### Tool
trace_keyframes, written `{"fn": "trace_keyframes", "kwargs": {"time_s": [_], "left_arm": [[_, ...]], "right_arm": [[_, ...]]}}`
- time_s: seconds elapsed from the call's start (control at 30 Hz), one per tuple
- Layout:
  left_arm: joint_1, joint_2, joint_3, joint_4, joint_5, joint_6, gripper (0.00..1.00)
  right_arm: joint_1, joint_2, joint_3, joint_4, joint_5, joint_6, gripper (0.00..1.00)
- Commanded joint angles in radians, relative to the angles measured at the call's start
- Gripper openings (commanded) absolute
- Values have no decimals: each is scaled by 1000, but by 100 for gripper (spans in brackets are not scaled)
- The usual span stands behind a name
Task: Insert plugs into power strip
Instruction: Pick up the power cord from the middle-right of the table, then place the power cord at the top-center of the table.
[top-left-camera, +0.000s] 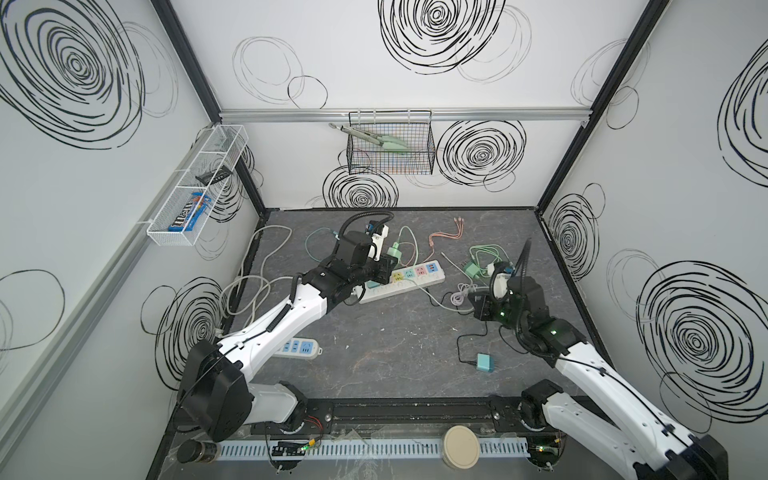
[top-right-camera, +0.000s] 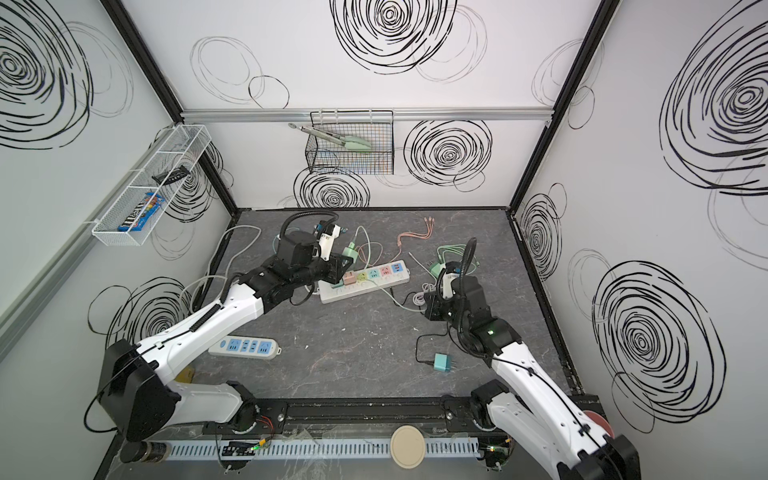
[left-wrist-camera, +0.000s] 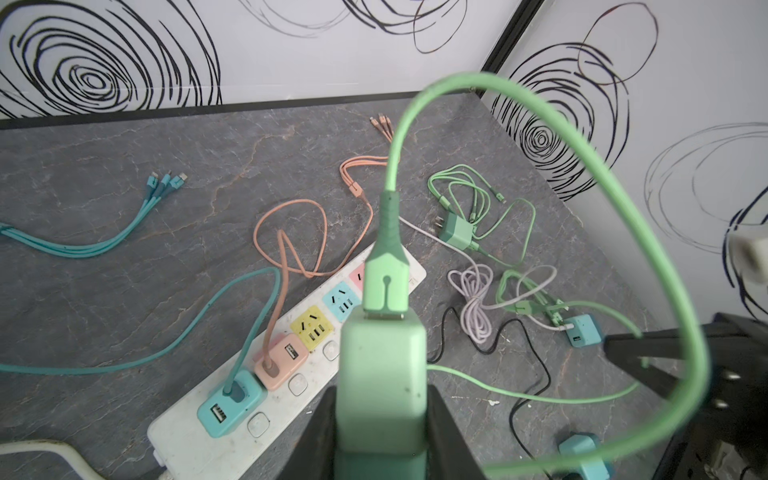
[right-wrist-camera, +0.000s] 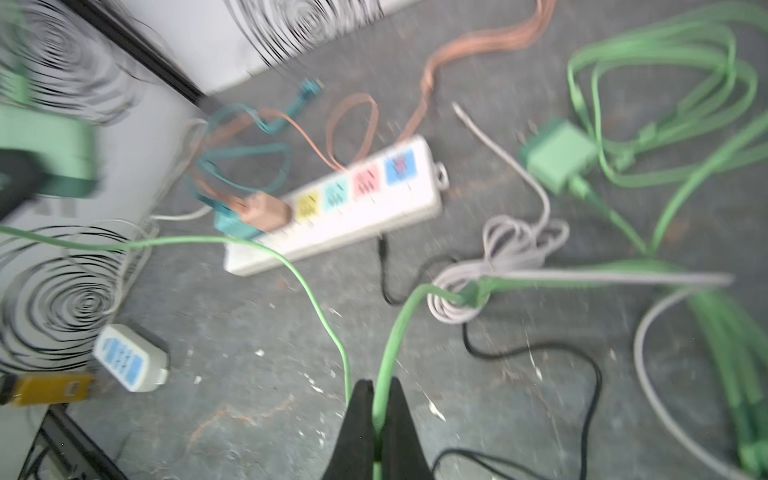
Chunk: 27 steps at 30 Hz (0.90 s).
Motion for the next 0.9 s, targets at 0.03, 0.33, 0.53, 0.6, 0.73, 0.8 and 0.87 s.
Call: {"fn": "trace_keyframes", "kwargs": {"time_s": [0.03, 0.33, 0.53, 0.6, 0.73, 0.8, 0.87], "left_arm": [[-3, -27, 94, 11, -21, 22, 0], [-61, -50, 235, -55, -11, 66, 0], [-61, -84, 254, -64, 48, 49, 0], [-61, -84, 262, -73, 65, 43, 0], [-62, -62, 279, -108, 102, 32, 0], [-64, -49, 270, -120, 102, 24, 0], [-64, -37, 248, -123, 96, 9, 0]], "right_arm": [[-83, 36, 226, 38, -132, -164, 0], [-122, 136, 554, 244, -121, -248, 0], [-126, 172, 536, 401, -94, -248, 0], [-132, 220, 549, 405, -84, -244, 0], [-166, 338, 578, 431, -112, -220, 0], [-181, 404, 598, 437, -129, -207, 0], [-186, 468, 601, 453, -131, -200, 0]]}}
